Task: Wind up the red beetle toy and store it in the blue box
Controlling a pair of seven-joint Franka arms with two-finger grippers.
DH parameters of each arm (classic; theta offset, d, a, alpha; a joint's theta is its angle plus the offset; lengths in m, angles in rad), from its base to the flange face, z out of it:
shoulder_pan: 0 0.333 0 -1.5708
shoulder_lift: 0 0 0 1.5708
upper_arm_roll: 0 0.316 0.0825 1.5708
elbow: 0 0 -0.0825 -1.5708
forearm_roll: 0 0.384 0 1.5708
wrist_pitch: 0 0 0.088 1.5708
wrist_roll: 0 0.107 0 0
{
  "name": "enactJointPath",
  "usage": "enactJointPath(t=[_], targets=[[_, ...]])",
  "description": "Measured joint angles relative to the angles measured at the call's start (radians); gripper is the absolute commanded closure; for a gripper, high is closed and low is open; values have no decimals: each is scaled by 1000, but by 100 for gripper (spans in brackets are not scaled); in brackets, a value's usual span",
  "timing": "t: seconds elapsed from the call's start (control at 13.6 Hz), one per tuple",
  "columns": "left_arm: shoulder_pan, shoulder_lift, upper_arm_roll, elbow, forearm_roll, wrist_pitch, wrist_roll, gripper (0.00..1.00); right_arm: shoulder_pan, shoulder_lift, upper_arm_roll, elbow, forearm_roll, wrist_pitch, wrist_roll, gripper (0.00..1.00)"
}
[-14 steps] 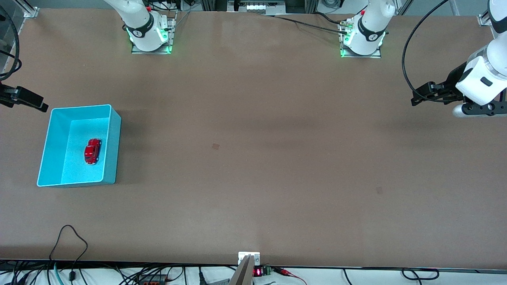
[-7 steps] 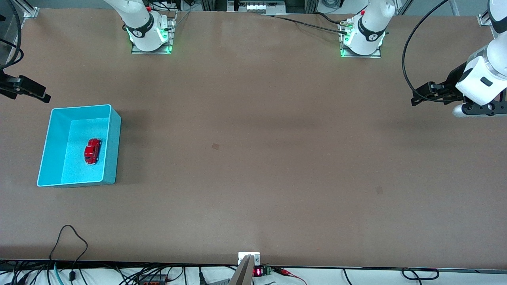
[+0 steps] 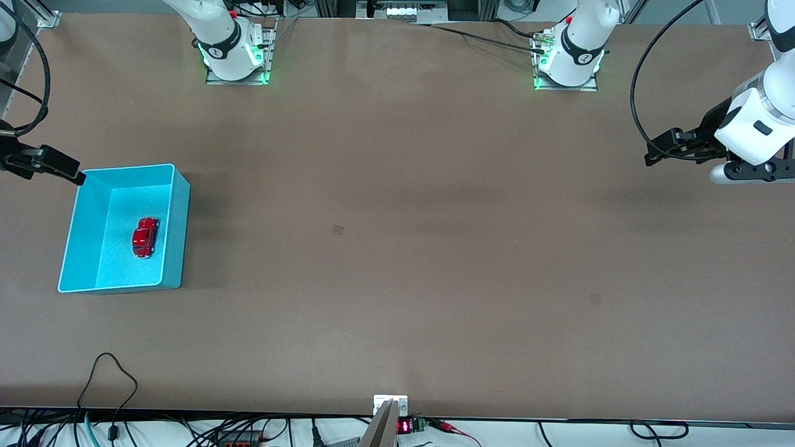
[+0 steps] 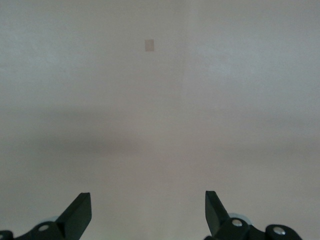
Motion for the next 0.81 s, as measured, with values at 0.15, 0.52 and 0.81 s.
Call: enactJointPath(t=[0.15,0.52,0.81], targets=[[0,0,0,0,0,0,0,0,-5,-7,0,17,0,-2,-2,0],[0,0,0,0,0,0,0,0,-100,-14,100,22,-1,-29,-3,0],[0,0,0,0,0,0,0,0,-106,-39,107,13,-3,-79,-6,0]])
